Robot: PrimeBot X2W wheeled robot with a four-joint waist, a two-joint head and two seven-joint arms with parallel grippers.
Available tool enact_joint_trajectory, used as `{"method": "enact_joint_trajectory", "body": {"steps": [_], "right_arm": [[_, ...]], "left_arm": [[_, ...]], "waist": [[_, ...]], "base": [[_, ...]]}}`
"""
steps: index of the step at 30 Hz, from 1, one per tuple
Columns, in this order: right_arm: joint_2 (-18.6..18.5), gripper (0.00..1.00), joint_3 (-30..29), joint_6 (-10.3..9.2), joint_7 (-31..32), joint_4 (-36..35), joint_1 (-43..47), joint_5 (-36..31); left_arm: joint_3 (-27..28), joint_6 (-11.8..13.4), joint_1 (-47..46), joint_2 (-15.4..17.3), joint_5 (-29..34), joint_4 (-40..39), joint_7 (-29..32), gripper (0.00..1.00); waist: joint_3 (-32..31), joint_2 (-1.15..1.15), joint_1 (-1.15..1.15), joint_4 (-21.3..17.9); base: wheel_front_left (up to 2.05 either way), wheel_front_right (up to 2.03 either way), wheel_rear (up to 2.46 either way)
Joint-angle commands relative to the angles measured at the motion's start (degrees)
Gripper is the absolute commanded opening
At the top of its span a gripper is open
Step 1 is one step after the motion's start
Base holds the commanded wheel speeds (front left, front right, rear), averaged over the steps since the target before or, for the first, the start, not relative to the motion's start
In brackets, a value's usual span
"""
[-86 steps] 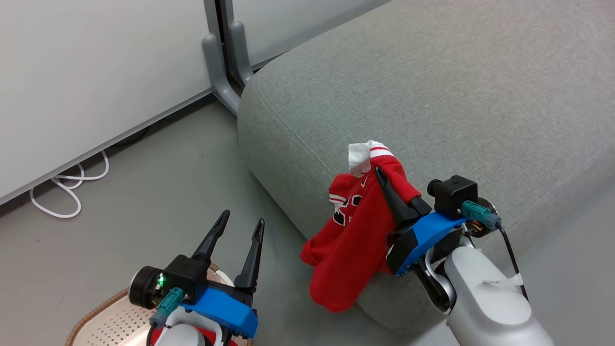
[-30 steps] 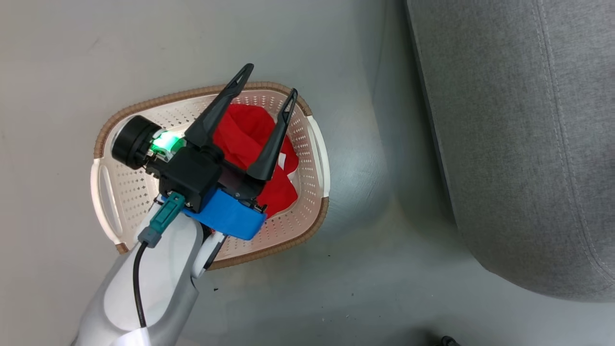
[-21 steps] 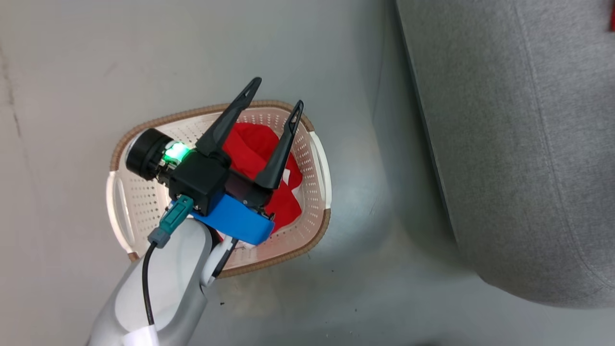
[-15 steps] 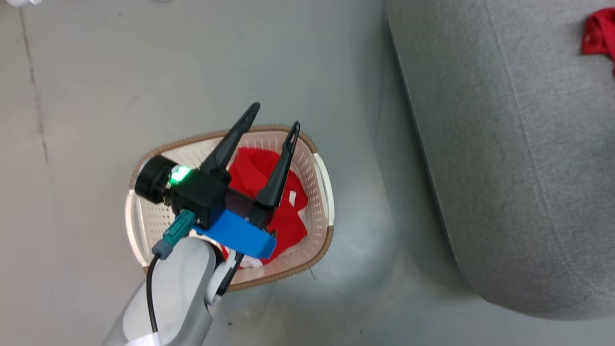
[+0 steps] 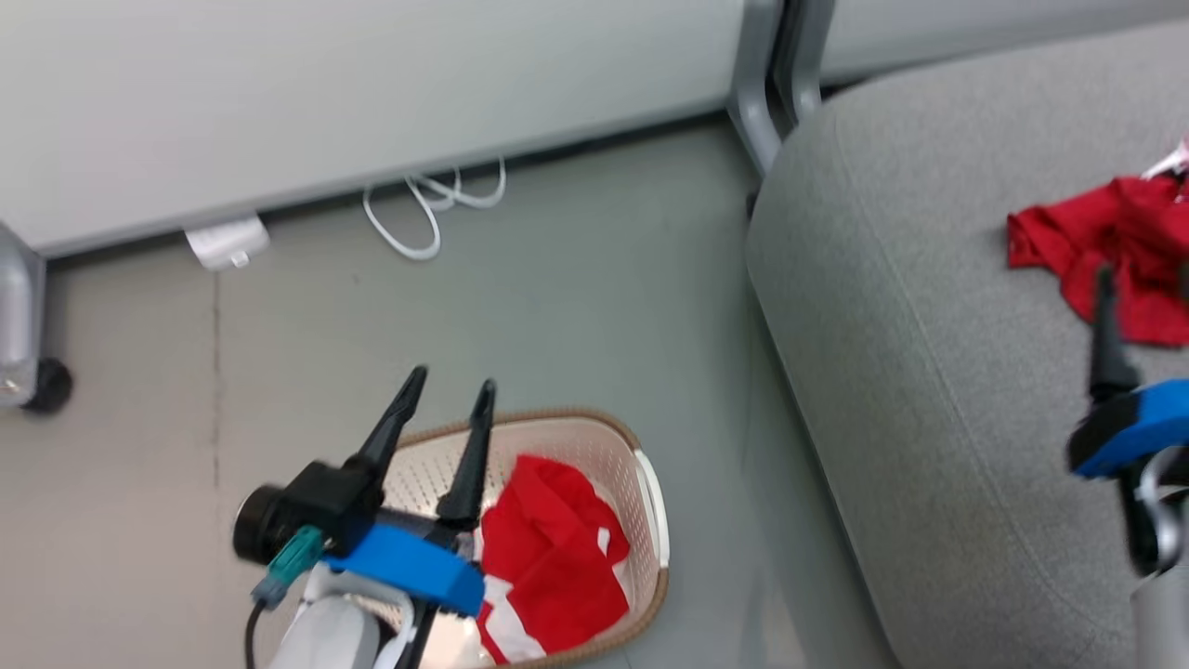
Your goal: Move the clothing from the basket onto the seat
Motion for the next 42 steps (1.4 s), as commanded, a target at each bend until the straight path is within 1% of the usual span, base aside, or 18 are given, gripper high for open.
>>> {"method": "enact_joint_trajectory", "body": {"steps": [1,4,7,10,19,27,42], "right_arm": [[1.56,1.0,3.08,0.01,0.08,-3.44,4.1,0.12],[3.23,1.0,6.61,0.01,0.61,-6.47,7.84,0.25],[4.41,1.0,8.65,0.01,1.22,-9.28,11.25,0.77],[5.65,1.0,9.72,0.01,1.91,-11.9,14.21,1.56],[7.76,1.0,11.69,0.01,3.48,-17.52,20.29,3.08],[8.38,1.0,13.53,0.01,3.97,-18.31,22.27,4.04],[8.42,1.0,13.53,0.01,2.82,-17.04,21.72,5.57]], "left_arm": [[3.02,-0.1,2.97,-0.42,-0.09,0.42,-0.16,1.0],[5.45,-0.1,5.22,-0.86,0.34,0.87,-0.16,1.0],[7.74,-0.1,7.08,-1.05,0.59,1.33,-0.15,1.0],[9.97,-0.1,8.69,-1.44,0.76,1.8,-0.16,1.0],[14.09,-0.1,10.65,-1.57,1.35,2.24,-0.16,1.0],[15.19,-0.1,10.98,-0.89,1.7,2.1,-0.16,1.0],[13.53,-0.1,9.3,-1.07,1.64,2.15,-0.16,1.0]], "waist": [[-6.32,0.0,0.02,1.69],[-8.52,0.0,0.02,2.67],[-10.21,0.0,0.02,4.01],[-11.62,0.0,0.02,5.33],[-12.78,0.0,0.02,8.42],[-12.79,0.0,0.02,9.07],[-11.53,0.0,0.02,8.2]], "base": [[0.0,0.0,0.0],[0.0,0.0,0.0],[0.0,0.0,0.0],[0.0,0.0,0.0],[0.0,0.0,0.0],[0.0,0.0,0.0],[0.0,0.0,0.0]]}}
